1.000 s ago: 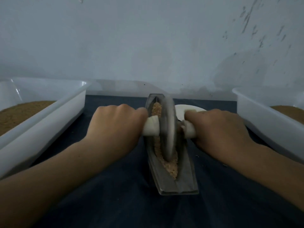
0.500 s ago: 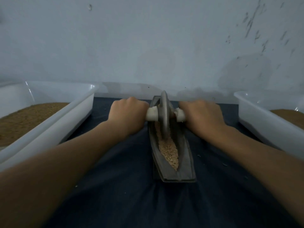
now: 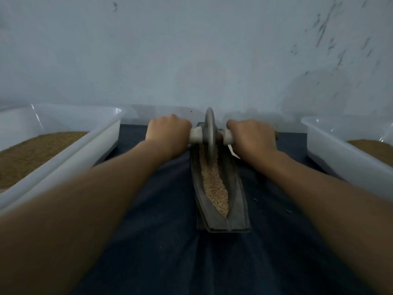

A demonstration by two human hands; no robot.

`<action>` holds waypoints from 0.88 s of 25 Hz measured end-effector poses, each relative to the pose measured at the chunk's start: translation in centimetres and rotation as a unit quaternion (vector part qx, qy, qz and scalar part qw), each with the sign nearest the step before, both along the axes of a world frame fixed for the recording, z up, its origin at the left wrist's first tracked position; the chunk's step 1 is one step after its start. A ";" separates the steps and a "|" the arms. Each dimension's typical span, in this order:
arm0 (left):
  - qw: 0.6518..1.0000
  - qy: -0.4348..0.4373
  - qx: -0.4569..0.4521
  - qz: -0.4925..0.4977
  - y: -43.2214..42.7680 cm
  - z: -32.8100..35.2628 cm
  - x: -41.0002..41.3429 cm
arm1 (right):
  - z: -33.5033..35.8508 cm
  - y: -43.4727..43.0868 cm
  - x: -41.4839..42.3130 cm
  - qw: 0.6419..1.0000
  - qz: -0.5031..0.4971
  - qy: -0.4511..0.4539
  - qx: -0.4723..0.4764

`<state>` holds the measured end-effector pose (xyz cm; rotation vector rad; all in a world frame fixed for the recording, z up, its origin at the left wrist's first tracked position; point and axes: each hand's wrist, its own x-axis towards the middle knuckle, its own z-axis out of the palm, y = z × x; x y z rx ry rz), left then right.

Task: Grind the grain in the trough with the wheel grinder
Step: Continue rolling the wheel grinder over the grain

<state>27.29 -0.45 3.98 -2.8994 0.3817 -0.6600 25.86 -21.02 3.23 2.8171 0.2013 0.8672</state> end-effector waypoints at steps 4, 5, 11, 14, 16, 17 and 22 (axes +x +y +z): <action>0.987 -0.130 0.033 -0.089 2.8 -3.1 -3.9 | -1.8 -1.8 -4.7 0.996 0.059 -0.038 -0.063; 0.977 -0.173 0.047 -0.114 3.1 -2.9 -4.1 | -2.2 -2.3 -5.2 0.995 0.062 -0.043 -0.063; 0.999 -0.037 -0.018 0.000 0.7 -1.0 1.4 | 0.1 0.4 0.9 0.997 0.000 -0.063 -0.037; 0.999 0.035 -0.039 -0.003 0.8 -0.3 1.4 | 1.4 0.9 1.4 0.999 0.008 0.001 -0.045; 0.999 -0.019 -0.019 -0.041 1.9 -1.4 -1.0 | -0.1 -0.7 -1.4 0.997 0.051 -0.005 -0.049; 0.994 -0.083 0.012 -0.068 2.3 -2.0 -2.6 | -1.1 -1.4 -3.2 0.996 0.072 -0.024 -0.051; 0.981 -0.141 0.087 -0.097 2.4 -2.0 -3.7 | -2.4 -2.5 -5.2 0.996 0.057 -0.055 -0.051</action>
